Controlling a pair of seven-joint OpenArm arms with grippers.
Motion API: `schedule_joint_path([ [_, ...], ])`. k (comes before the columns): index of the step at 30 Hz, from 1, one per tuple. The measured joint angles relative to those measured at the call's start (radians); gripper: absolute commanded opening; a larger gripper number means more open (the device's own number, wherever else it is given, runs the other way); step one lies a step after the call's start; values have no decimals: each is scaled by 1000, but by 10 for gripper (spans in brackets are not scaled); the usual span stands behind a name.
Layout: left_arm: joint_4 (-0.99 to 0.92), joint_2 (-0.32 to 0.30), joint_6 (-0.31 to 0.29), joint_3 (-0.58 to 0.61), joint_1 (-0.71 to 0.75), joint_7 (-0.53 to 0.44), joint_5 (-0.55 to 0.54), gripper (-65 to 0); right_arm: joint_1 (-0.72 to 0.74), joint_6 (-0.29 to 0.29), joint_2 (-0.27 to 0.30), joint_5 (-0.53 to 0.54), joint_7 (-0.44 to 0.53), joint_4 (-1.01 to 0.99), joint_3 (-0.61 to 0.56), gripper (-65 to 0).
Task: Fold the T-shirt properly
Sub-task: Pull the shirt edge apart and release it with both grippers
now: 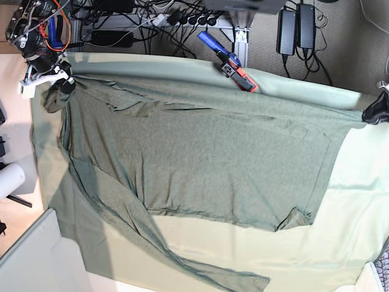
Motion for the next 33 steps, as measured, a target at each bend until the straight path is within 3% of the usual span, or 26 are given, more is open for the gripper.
schedule_joint_path([
  [5, 0, 29, 0, -1, 0, 0, 6, -650, -3, 0, 0, -4, 1, 0, 1, -650],
  [6, 0, 31, 0, -1, 0, 1, 6, -609, -4, 0, 0, -7, 1, 0, 1, -650],
  [9, -1, 29, 2, -6, 0, 0, 39, -355, -8, 0, 0, -30, 16, 0, 3, -639],
  [10, -1, 25, 4, -9, 2, -1, 39, -325, -8, 0, 1, -37, 19, 0, 8, -559],
  [12, -1, 23, 4, -10, 2, -1, 37, -323, -14, 0, 6, -44, 26, 0, 11, -399],
  [14, -1, 26, 3, -19, 2, -1, 26, -323, -16, 0, 6, -61, 27, 0, 11, -304],
  [22, -1, 25, 4, -163, -22, -20, -31, -323, -16, 0, 6, -63, 36, 0, 10, -294],
  [29, 2, 23, 4, -160, -130, -18, -34, -323, -10, 0, 5, -58, 46, 0, 48, -294],
  [33, 3, 19, 5, -124, -211, -55, 19, -323, 18, 0, 4, -56, 49, 1, 95, -293],
])
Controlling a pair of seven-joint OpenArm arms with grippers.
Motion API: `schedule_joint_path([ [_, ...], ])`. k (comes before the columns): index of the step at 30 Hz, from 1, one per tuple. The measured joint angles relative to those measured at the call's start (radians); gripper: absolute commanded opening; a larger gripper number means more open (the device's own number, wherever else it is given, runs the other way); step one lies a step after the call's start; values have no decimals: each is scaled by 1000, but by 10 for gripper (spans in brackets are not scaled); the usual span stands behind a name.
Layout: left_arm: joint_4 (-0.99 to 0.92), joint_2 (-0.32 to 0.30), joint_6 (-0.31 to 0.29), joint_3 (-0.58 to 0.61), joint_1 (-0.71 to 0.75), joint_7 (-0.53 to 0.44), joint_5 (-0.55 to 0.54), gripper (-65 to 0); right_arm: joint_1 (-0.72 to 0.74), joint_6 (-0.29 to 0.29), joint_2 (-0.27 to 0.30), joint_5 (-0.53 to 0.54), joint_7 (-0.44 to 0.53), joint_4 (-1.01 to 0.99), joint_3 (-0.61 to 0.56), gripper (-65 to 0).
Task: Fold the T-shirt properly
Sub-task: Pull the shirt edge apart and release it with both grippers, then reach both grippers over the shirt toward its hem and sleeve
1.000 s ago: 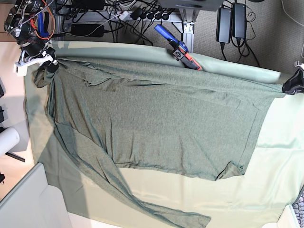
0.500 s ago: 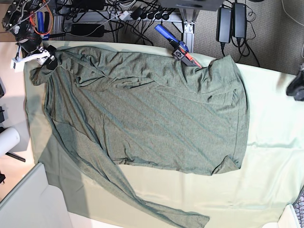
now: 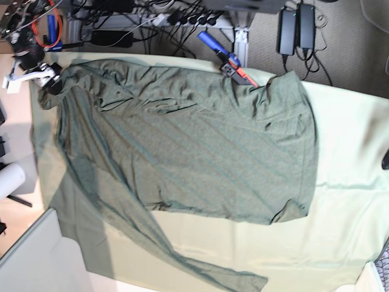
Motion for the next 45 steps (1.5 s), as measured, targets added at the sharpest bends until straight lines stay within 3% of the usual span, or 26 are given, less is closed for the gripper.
schedule_joint_path([
  [4, 1, -2, 0, 120, -70, -45, 100, -323, 30, 0, 0, 0, 1, 5, 15, -225],
  [11, -22, -2, -2, 393, -278, -225, 374, -323, 92, 0, 0, -18, 0, 6, 16, -224],
  [17, -287, 23, 27, 576, -518, -335, 506, -323, 118, 0, 0, -30, 0, 5, 19, -224],
  [22, -518, 100, 32, 725, -710, -425, 660, -323, 147, 0, -1, -31, -1, 5, 28, -224],
  [23, -557, 122, 40, 756, -739, -444, 699, -323, 149, 0, 0, -29, -1, 6, 29, -224],
  [28, -703, 218, 196, 886, -839, -541, 845, -323, 149, 0, -1, -60, 8, 5, 31, -224],
  [34, -735, 287, 227, 944, -889, -525, 883, -323, 218, 0, -3, -90, 15, 5, 79, -224],
  [39, -735, 283, 226, 946, -879, -417, 882, -324, 333, 0, 19, -86, 15, 5, 84, -224],
  [42, -721, 253, 222, 946, -869, -388, 880, -324, 422, 0, 25, -89, 23, 5, 19, -224],
  [45, -628, 214, 210, 946, -828, -370, 869, -324, 493, 0, 24, -160, 62, 5, -128, -224],
])
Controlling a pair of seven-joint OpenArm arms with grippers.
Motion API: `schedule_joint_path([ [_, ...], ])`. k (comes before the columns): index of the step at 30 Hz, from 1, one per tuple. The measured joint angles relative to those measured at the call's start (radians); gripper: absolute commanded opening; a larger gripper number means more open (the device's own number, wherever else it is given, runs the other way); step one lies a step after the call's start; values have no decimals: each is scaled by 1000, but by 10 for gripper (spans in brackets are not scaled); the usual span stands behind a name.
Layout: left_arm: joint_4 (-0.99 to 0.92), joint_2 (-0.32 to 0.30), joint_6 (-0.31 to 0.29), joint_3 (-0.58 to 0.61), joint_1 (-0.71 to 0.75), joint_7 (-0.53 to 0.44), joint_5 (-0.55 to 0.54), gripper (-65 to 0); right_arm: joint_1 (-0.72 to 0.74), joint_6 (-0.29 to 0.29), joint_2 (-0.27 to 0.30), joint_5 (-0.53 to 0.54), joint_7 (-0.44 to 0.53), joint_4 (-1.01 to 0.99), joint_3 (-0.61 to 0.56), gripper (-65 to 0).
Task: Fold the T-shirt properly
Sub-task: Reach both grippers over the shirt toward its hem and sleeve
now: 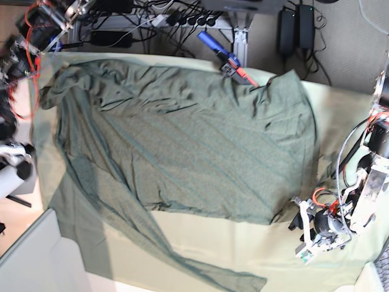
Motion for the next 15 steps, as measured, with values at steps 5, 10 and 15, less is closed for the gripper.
schedule_joint_path([
  [5, 192, -67, -15, 2, 111, 95, -91, -324, 118, 0, -11, -135, 67, -26, -309, -224],
  [10, 326, -158, -14, 3, 241, 112, -102, -324, 288, -5, -57, -295, 140, -163, -566, -224],
  [15, 471, -240, -14, 4, 352, 137, -103, -324, 446, -63, -143, -473, 283, -420, -753, -224],
])
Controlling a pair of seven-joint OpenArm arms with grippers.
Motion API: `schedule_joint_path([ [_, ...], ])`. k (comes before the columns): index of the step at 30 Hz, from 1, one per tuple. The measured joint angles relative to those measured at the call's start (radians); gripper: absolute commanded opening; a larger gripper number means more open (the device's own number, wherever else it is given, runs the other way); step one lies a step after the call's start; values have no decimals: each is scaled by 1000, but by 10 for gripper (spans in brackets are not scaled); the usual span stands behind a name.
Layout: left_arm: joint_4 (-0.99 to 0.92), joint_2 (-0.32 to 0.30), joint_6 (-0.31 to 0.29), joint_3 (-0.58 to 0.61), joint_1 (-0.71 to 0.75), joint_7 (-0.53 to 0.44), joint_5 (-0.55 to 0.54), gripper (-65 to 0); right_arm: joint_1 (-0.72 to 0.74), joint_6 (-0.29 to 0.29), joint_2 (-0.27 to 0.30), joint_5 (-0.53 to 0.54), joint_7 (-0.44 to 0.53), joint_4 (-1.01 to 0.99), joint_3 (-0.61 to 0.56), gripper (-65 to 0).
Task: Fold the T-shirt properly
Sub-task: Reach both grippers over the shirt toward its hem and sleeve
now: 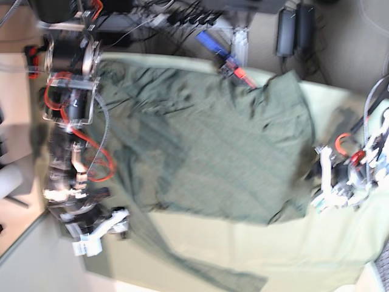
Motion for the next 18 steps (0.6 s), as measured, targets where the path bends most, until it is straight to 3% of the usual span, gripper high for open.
schedule_joint_path([
  [3, 96, -47, 17, 0, 61, 15, -4, -324, 73, -101, -39, -103, 83, -167, -109, -224],
  [6, 177, -77, 24, 0, 124, 43, -2, -324, 130, -197, -89, -211, 97, -338, -198, -224],
  [12, 264, -95, 39, -22, 197, 59, -2, -324, 173, -251, -156, -287, 145, -536, -347, -224],
  [15, 288, -95, 39, -68, 222, 60, -1, -324, 168, -323, -162, -304, 149, -542, -380, -224],
  [18, 294, -95, 39, -116, 247, 60, -17, -324, 166, -331, -143, -307, 151, -542, -380, -224],
])
